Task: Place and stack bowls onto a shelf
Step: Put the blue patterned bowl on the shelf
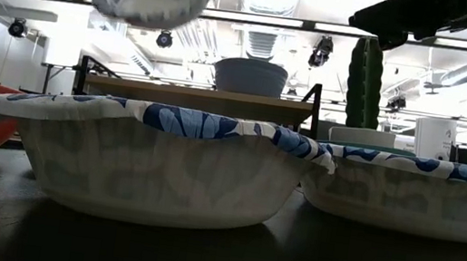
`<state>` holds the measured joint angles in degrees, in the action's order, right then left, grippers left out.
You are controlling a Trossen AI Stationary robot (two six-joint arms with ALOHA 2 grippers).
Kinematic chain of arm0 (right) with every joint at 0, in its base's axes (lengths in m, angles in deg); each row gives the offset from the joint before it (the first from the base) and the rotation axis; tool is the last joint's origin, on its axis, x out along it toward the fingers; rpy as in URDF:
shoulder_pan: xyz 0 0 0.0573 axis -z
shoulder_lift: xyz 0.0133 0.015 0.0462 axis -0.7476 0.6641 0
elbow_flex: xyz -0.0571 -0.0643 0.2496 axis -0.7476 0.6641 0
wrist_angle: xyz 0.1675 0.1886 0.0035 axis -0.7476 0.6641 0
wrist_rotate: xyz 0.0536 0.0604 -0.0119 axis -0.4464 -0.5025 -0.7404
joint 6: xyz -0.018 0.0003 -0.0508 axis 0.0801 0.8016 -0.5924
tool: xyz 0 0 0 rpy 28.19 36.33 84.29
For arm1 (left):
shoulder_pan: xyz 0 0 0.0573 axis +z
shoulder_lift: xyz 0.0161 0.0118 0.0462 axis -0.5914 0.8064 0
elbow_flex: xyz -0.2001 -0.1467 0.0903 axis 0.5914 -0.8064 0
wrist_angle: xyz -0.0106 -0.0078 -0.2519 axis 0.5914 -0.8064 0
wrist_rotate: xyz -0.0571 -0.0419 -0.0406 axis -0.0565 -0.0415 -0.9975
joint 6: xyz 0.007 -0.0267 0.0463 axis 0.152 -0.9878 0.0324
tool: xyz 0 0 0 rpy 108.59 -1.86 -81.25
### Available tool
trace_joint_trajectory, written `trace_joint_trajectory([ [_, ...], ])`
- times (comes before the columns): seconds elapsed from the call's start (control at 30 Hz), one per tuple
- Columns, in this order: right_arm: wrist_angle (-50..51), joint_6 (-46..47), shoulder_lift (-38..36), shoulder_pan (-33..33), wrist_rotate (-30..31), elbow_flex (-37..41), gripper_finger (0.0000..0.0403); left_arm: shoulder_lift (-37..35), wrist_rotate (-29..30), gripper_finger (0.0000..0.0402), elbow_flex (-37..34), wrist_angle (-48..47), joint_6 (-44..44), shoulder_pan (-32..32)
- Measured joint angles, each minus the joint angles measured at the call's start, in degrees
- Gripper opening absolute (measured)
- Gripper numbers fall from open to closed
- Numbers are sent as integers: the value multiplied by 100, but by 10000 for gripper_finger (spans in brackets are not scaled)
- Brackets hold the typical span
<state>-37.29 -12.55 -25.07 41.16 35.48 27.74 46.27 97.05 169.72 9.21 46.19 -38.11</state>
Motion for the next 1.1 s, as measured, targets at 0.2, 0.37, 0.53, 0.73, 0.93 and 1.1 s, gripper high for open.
trace_joint_trajectory([
  [0.2, 0, -2, 0, 0, 2, 0, 73, -97, -755, 0, -13, 407, 1050, 2146],
  [0.37, 1, -7, 0, 0, 2, 0, 73, 217, -1696, 0, -13, 858, 1694, 3562],
  [0.53, 0, -7, 0, 0, 3, 0, 73, 675, -2463, 0, -15, 1062, 1978, 4410],
  [0.73, 2, 4, 0, 0, 4, 0, 73, 1129, -2627, 1, -17, 1066, 2141, 4567],
  [0.93, 2, -1, 0, 0, 23, 0, 73, 1377, -2629, 27, -17, 1102, 2189, 4566],
  [1.1, 2, 2, 0, 0, 24, 0, 73, 1470, -2625, 66, -17, 1216, 2270, 4565],
])
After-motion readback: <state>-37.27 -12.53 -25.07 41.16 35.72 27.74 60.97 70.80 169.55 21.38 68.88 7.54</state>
